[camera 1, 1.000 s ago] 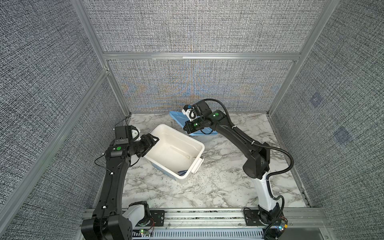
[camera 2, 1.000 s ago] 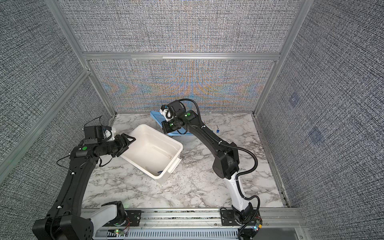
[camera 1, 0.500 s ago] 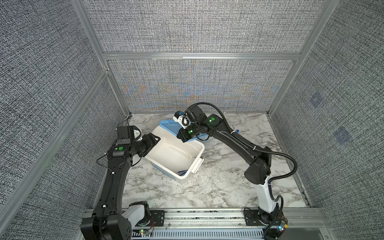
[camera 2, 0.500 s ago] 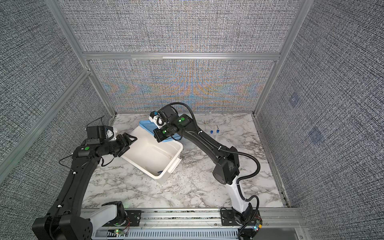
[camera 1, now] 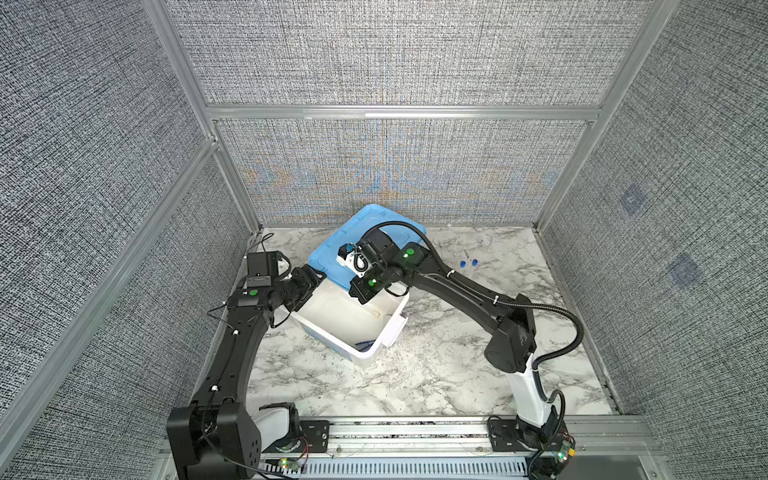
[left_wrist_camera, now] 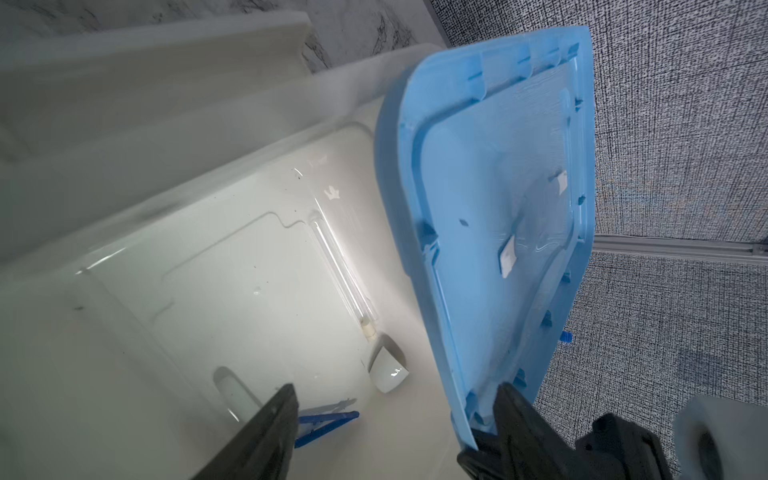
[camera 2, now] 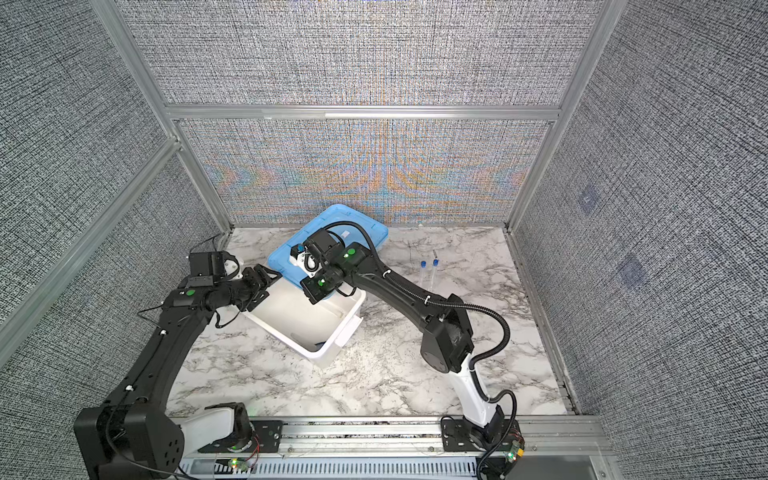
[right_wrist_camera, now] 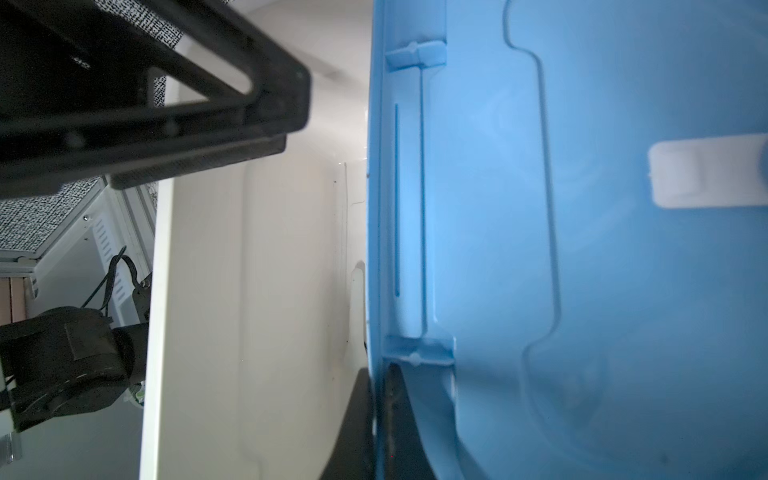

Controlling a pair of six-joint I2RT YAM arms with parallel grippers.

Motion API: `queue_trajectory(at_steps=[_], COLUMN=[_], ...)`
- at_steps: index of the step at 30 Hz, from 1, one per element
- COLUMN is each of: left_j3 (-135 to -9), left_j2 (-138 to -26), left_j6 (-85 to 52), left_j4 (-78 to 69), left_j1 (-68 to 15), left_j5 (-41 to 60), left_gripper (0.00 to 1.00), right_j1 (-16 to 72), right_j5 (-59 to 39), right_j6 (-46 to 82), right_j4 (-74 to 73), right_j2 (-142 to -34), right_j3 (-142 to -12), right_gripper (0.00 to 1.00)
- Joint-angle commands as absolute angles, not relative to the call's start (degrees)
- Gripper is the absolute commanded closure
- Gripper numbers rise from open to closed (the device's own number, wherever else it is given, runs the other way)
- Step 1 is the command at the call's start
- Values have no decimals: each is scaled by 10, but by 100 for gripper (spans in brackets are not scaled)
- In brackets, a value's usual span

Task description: Organize the chemistry lab equipment

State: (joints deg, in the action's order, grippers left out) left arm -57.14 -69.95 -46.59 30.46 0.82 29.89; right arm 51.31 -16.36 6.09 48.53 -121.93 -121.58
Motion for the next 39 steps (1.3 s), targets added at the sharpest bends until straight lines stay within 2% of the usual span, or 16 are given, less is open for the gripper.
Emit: queue_trajectory(at_steps=[1,16,21,26,31,38,39], left_j3=[-571,-528,-524,-518,-512,-500,-496], left_j2=[-716,-747,-745,-729,-709,-666,-659], left_j6=[-478,-516,-514,-505,-510,-511,-510], left_j4=[263,119,116,120,123,123,118], left_j1=[4,1,2,2,1,1,1], left_j5=[306,350,345,335,324,313,311], left_gripper=[24,28,32,40,53,64,66], right_j1=[518,548,562,571,573,573,573], right_j5=[-174,-194,-217,-209,-201,-172,-168], right_j6=[66,88,92,99,99,83,81], right_j4=[492,469,454,447,449,458,457], right_j2=[-1212,-1184,-1179,-1176,-1175,-1162,-1159], right_j3=[-1206,-1190,-1175,-1164,-1163,-1161,-1161], right_gripper=[100,100,100,100,100,100,98])
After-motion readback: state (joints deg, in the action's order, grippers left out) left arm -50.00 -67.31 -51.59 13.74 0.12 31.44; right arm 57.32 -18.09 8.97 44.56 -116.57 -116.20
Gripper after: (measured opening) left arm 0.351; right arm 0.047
